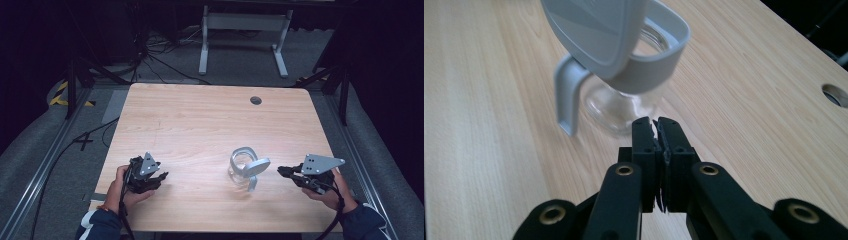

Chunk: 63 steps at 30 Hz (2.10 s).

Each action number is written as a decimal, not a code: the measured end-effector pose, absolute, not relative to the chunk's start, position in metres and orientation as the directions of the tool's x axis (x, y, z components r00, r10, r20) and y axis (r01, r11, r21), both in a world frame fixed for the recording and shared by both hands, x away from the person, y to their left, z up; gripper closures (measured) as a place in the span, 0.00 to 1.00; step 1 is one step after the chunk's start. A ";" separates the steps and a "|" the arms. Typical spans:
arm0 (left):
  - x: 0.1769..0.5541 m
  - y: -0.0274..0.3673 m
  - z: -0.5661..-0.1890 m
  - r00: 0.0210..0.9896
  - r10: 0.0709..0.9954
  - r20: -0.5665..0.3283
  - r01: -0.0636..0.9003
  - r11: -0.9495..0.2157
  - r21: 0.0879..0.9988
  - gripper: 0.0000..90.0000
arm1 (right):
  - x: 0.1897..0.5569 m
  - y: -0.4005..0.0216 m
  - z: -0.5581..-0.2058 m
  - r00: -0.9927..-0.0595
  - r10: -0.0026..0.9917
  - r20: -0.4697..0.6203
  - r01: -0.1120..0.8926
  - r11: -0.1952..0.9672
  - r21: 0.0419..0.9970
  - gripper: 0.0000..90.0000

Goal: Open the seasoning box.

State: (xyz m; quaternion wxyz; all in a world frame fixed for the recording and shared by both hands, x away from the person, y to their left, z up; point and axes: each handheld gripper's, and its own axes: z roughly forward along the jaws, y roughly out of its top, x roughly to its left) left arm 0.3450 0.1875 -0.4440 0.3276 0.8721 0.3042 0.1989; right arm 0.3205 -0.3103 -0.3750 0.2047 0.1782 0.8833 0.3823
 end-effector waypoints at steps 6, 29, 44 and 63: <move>0.343 0.203 -0.455 0.692 0.708 0.144 0.436 -0.568 0.698 0.59 | 0.317 -0.326 -0.385 -0.832 0.503 -0.235 0.193 0.659 0.727 0.94; 0.347 0.214 -0.473 0.716 0.696 0.054 0.480 -0.547 0.686 0.30 | 0.312 -0.414 -0.447 -0.676 0.722 -0.148 0.419 0.541 0.729 0.40; 0.349 0.214 -0.482 0.724 0.690 -0.015 0.489 -0.497 0.717 0.16 | 0.307 -0.443 -0.466 -0.606 0.795 -0.029 0.509 0.416 0.754 0.34; 0.349 0.214 -0.481 0.719 0.695 0.008 0.481 -0.506 0.716 0.16 | 0.307 -0.443 -0.466 -0.605 0.796 -0.026 0.512 0.414 0.753 0.32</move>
